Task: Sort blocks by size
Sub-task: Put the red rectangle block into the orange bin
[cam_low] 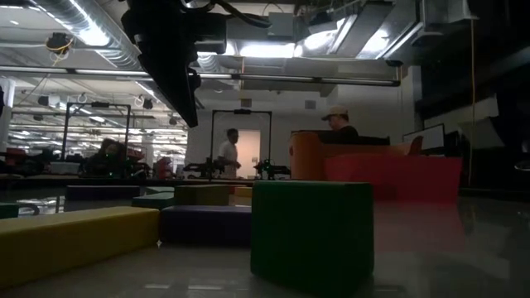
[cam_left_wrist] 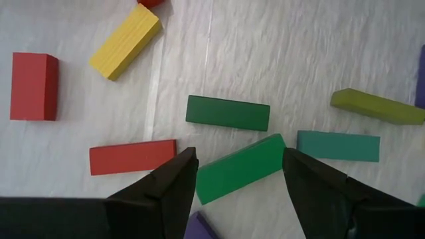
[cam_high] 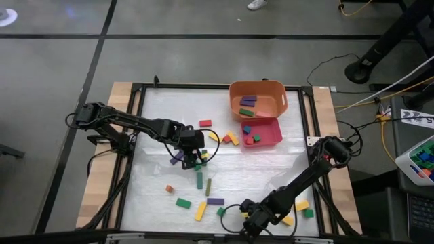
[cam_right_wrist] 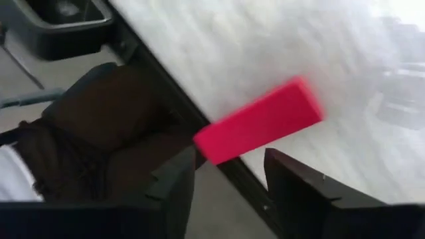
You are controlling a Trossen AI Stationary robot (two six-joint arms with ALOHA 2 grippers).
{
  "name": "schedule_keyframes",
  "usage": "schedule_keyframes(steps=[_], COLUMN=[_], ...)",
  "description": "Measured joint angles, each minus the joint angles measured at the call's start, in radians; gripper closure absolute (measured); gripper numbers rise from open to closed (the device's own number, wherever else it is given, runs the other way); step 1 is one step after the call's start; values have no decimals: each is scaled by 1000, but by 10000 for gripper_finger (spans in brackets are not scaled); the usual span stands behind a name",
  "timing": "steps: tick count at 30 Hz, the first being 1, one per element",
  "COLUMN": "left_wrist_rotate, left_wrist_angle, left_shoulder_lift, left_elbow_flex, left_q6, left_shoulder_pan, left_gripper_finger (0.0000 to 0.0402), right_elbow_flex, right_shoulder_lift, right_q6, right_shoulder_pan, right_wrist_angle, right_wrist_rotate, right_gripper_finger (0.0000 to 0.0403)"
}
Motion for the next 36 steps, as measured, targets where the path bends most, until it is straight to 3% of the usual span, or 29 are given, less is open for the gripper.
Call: schedule_keyframes(steps=[7,14,23,36], left_wrist_rotate=[0,0,0,0], left_wrist_angle=[0,0,0,0], left_shoulder_lift=[0,0,0,0], left_elbow_flex=[0,0,0,0], left_q6=[24,24,24,19], left_shoulder_pan=[0,0,0,0], left_gripper_finger=[192,192,192,192], right_elbow_flex=[1,1,1,1], right_shoulder_lift=[-2,-2,-2,-1], right_q6=[27,363,736,762], right_shoulder_pan=[0,44,164,154], right_wrist_angle=[158,163,-2,-53], right_wrist_rotate=[38,115,286,336], right_gripper_finger=[210,216,216,216])
